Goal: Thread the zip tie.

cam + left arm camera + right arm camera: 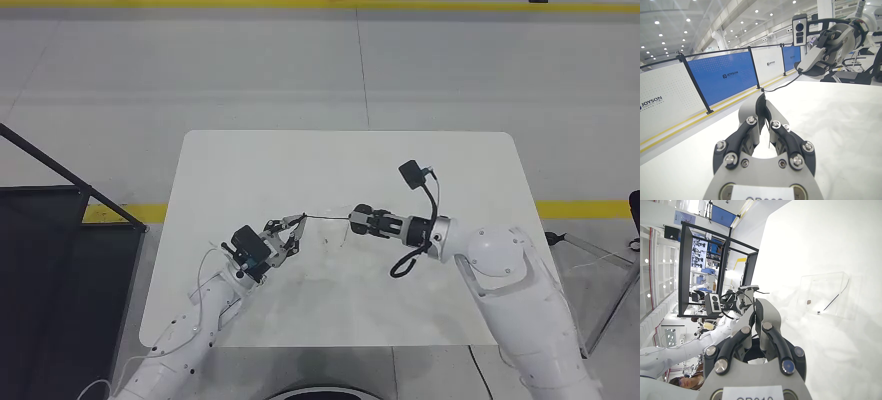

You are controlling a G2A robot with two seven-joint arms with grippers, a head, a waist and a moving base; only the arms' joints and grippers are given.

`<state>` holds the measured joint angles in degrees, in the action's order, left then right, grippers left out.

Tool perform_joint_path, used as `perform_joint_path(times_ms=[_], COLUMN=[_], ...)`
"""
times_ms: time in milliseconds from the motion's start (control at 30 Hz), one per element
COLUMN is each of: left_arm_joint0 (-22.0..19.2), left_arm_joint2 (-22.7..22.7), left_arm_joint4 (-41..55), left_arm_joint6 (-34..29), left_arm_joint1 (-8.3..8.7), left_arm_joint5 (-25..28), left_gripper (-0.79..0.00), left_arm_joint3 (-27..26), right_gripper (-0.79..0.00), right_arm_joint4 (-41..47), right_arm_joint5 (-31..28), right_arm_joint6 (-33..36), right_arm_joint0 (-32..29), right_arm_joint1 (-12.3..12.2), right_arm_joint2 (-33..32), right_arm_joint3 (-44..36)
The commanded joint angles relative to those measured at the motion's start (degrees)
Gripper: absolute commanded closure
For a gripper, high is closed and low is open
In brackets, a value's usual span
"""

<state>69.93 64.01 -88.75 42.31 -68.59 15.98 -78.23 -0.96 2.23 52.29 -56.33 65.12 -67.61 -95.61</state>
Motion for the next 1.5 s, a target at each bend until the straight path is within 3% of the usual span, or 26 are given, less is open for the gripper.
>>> perform_joint_path(times_ms=[0, 1467], left_arm_joint0=[-0.01, -0.3], left_arm_joint2=[0.01, 0.42], left_arm_joint4=[-0.02, 1.31], left_arm_joint6=[0.04, 0.54], left_arm_joint1=[-0.03, -0.34], left_arm_joint5=[-0.01, 0.51], left_gripper=[0.0, 0.0], left_arm_joint3=[0.06, 0.83], right_gripper=[0.0, 0.0], right_arm_joint4=[-0.02, 1.48], right_arm_joint5=[0.15, 0.54], right_arm_joint6=[0.01, -1.08], right_arm_joint0=[0.12, -1.47], right_arm_joint1=[-0.01, -0.37], right_arm_joint2=[0.1, -0.38], right_arm_joint3=[0.09, -1.02])
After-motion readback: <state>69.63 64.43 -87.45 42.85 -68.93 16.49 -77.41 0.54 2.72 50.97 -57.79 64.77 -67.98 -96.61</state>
